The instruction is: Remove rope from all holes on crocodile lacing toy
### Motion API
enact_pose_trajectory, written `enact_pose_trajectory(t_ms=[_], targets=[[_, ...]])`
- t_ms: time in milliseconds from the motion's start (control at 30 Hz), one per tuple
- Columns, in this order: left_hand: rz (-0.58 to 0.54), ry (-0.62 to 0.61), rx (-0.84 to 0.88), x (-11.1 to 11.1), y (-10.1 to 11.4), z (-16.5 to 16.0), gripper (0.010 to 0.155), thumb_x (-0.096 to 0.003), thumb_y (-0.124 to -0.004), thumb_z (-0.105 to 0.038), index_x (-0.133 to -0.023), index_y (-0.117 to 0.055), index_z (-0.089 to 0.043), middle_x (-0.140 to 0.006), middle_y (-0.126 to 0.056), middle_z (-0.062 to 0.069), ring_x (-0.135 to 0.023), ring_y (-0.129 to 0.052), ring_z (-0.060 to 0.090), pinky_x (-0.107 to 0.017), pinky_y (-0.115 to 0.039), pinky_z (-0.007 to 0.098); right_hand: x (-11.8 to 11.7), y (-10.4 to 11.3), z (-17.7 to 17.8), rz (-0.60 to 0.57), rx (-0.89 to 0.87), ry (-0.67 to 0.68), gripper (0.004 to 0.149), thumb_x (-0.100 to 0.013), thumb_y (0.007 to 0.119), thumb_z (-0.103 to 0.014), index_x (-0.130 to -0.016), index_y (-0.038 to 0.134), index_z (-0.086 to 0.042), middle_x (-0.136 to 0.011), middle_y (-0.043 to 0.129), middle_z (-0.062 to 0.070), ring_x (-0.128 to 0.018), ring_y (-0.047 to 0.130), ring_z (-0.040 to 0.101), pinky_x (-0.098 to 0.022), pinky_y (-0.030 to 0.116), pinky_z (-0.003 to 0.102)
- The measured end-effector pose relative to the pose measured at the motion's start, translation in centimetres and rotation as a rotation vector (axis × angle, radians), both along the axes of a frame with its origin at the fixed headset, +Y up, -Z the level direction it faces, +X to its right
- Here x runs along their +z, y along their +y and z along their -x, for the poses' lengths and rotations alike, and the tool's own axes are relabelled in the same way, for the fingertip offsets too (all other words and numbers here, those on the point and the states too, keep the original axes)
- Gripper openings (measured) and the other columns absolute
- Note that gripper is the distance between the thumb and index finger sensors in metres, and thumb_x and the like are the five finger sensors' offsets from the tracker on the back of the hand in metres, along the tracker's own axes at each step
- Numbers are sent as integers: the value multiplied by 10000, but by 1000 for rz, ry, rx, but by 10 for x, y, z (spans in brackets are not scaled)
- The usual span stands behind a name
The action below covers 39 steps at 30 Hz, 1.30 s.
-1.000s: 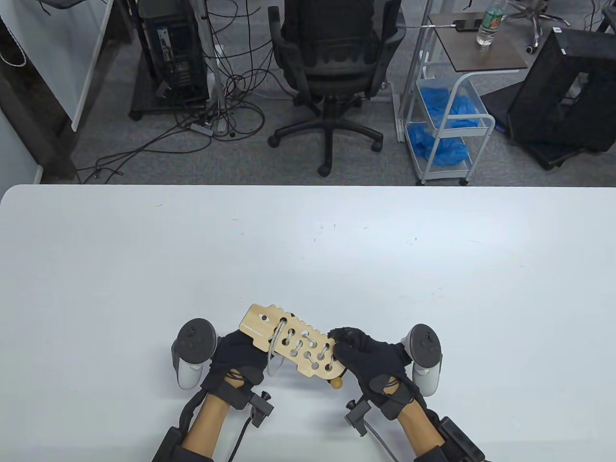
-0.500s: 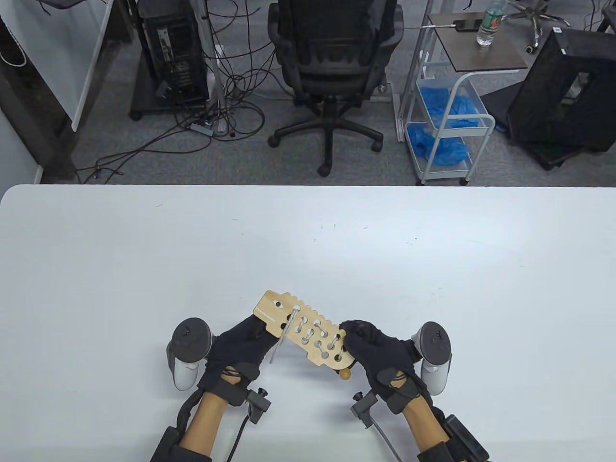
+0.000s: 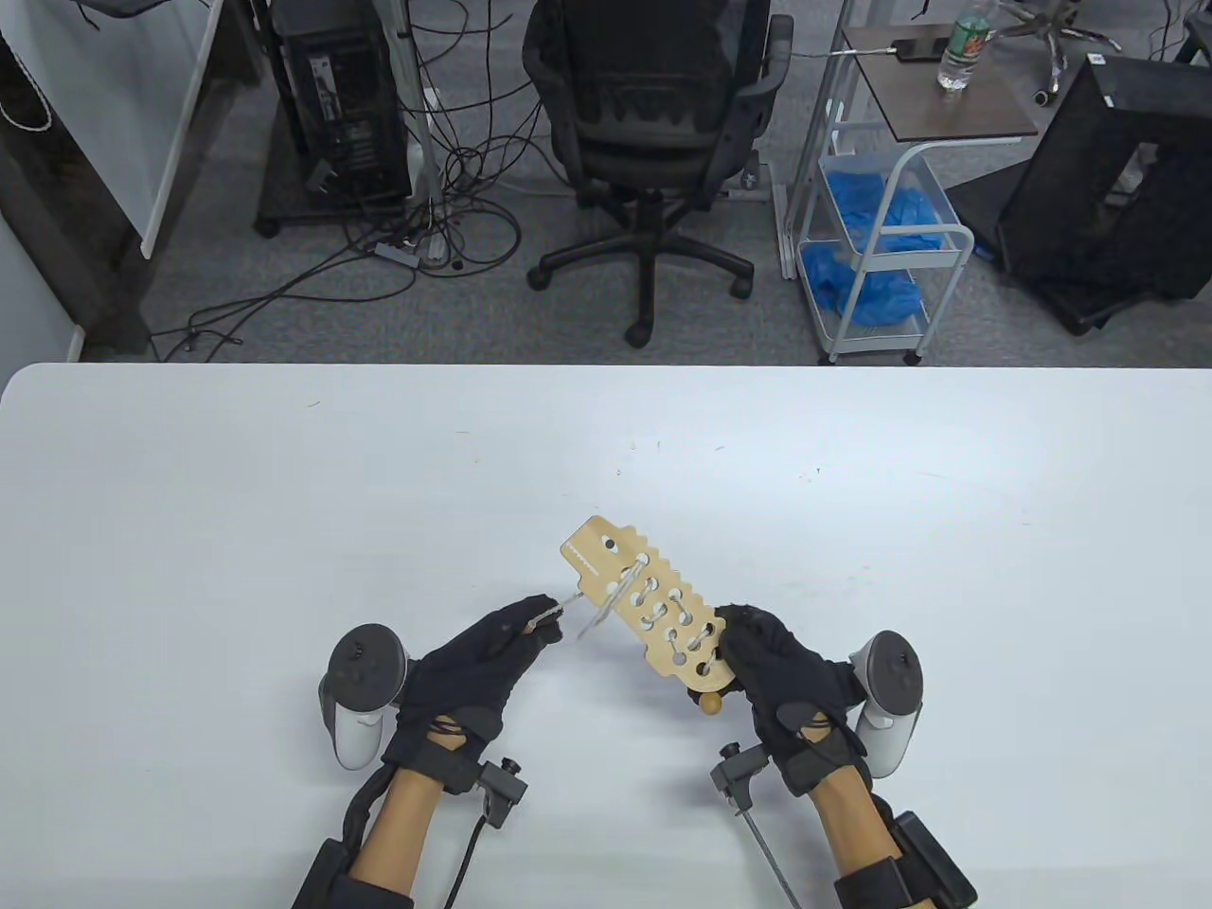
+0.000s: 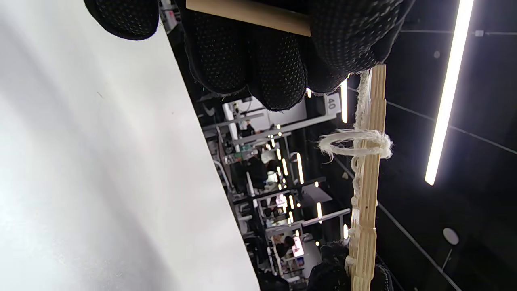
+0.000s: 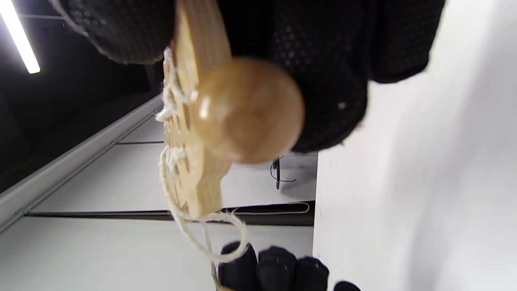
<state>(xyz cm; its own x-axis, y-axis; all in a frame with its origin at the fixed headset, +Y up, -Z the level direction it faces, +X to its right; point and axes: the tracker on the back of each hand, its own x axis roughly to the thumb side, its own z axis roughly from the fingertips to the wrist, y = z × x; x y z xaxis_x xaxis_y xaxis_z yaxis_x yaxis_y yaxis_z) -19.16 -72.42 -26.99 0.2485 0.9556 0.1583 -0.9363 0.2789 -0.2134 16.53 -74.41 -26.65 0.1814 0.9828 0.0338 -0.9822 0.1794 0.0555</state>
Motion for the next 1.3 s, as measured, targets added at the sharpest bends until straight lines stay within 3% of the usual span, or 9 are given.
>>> enact_pose_trajectory(t_ms=[333, 567, 700, 800, 833, 1067, 1167, 1200, 1300], targets=[[9, 11, 6, 0, -1, 2, 499, -515, -752, -432, -1010, -779, -380, -925, -965, -33, -860, -884, 243, -699, -644, 647, -3, -11, -26, 71, -125, -141, 465, -430, 788, -346, -826, 744, -107, -605, 971, 146, -416, 1016, 339, -470, 767, 599], [3, 91, 30, 1, 2, 8, 589, -525, -690, -364, -1095, -548, -411, -944, -961, -66, -863, -914, 195, -705, -666, 619, -3, -19, -37, 109, -249, -195, 484, -449, 755, -337, -875, 658, -127, -697, 914, 135, -515, 985, 341, -520, 727, 612], [8, 138, 47, 1, 2, 16, 484, -520, -697, -366, -1004, -693, -373, -1031, -888, -20, -950, -848, 234, -720, -632, 637, -4, -23, -42, 119, -293, -206, 506, -456, 747, -325, -901, 600, -134, -751, 870, 133, -576, 955, 348, -541, 704, 617], [13, 163, 33, 2, 2, 18, 465, -519, -710, -372, -982, -748, -355, -1130, -717, 31, -1016, -694, 285, -733, -571, 661, -4, -24, -44, 121, -297, -207, 514, -460, 744, -324, -910, 581, -137, -769, 855, 129, -594, 946, 348, -550, 697, 617], [16, 173, 34, 2, 3, 19, 468, -514, -748, -317, -980, -759, -364, -1131, -680, 41, -1009, -670, 288, -735, -559, 658, -4, -24, -45, 120, -300, -211, 514, -461, 743, -323, -911, 579, -138, -771, 852, 129, -597, 945, 347, -551, 695, 618], [10, 264, 71, 5, 6, 28, 498, -527, -726, -388, -1021, -681, -423, -942, -837, -43, -794, -861, 179, -716, -646, 595, -1, -26, -52, 114, -367, -311, 501, -461, 741, -319, -908, 593, -148, -759, 865, 125, -584, 956, 334, -551, 706, 608], [7, 278, 72, 5, 5, 32, 560, -535, -738, -364, -1060, -577, -475, -928, -857, -53, -762, -901, 163, -713, -665, 582, 0, -29, -55, 113, -398, -326, 481, -463, 743, -328, -912, 620, -206, -764, 872, 112, -590, 959, 323, -563, 704, 603], [6, 282, 77, 5, 6, 34, 614, -540, -770, -279, -1068, -543, -494, -932, -860, -55, -758, -909, 160, -715, -669, 578, 0, -29, -55, 106, -405, -332, 478, -461, 744, -330, -911, 627, -219, -763, 875, 108, -588, 962, 319, -564, 705, 601], [-10, 330, 87, 6, 6, 37, 580, -533, -772, -291, -1040, -594, -509, -912, -909, -50, -715, -957, 147, -703, -696, 567, -1, -28, -54, 89, -400, -317, 481, -459, 739, -329, -911, 624, -210, -758, 877, 105, -578, 965, 315, -564, 705, 601]])
